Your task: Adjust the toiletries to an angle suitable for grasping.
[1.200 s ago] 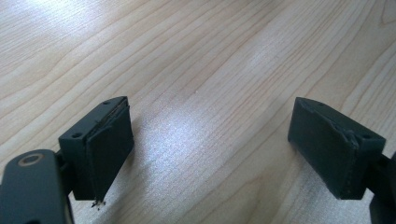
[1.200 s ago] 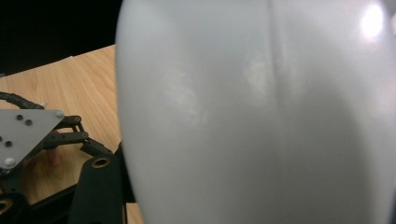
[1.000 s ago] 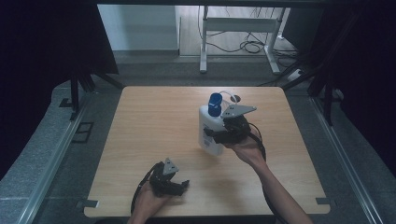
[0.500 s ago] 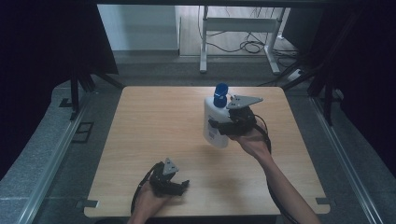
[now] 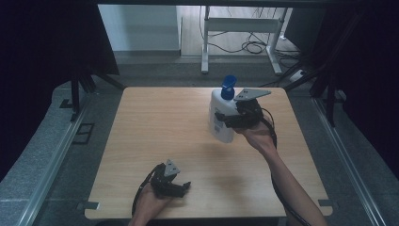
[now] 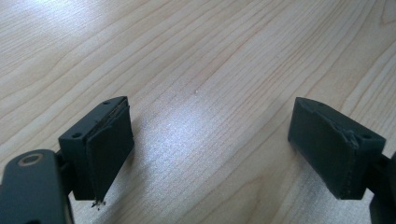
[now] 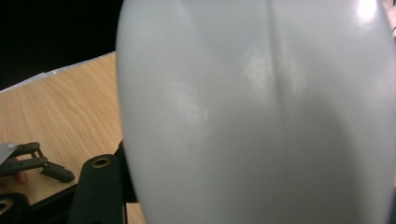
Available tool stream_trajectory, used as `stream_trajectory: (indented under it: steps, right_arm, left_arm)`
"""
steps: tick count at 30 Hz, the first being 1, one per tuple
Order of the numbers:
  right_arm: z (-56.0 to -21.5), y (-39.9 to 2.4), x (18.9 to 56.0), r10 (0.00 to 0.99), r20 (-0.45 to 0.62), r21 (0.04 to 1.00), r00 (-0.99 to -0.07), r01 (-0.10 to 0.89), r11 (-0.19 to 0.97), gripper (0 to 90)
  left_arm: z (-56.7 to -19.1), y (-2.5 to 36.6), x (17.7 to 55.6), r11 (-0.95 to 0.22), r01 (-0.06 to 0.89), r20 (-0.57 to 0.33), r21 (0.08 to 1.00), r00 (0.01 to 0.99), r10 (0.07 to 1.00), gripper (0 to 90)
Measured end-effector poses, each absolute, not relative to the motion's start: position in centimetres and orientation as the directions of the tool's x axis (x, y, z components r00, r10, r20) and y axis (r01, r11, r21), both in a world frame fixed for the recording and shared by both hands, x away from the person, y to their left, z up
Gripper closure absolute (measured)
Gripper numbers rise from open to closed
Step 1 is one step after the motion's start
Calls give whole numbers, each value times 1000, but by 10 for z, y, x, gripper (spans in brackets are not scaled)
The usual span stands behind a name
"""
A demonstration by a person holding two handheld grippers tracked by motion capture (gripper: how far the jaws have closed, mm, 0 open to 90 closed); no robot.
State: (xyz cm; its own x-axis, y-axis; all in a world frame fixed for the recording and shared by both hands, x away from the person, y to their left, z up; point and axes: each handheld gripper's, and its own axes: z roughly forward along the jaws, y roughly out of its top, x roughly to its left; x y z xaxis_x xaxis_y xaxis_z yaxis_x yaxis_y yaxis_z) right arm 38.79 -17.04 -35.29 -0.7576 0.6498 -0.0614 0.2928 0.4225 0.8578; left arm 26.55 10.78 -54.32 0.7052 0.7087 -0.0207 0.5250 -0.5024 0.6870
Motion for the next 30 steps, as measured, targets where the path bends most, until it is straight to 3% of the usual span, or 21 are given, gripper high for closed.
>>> stream_trajectory:
  steps: [30]
  right_arm:
    - [-334, -190, 406, 703, -109, 864, -702, 284, 417, 371]
  left_arm:
    - [-543, 107, 265, -497, 526, -24, 690, 703, 711, 134]
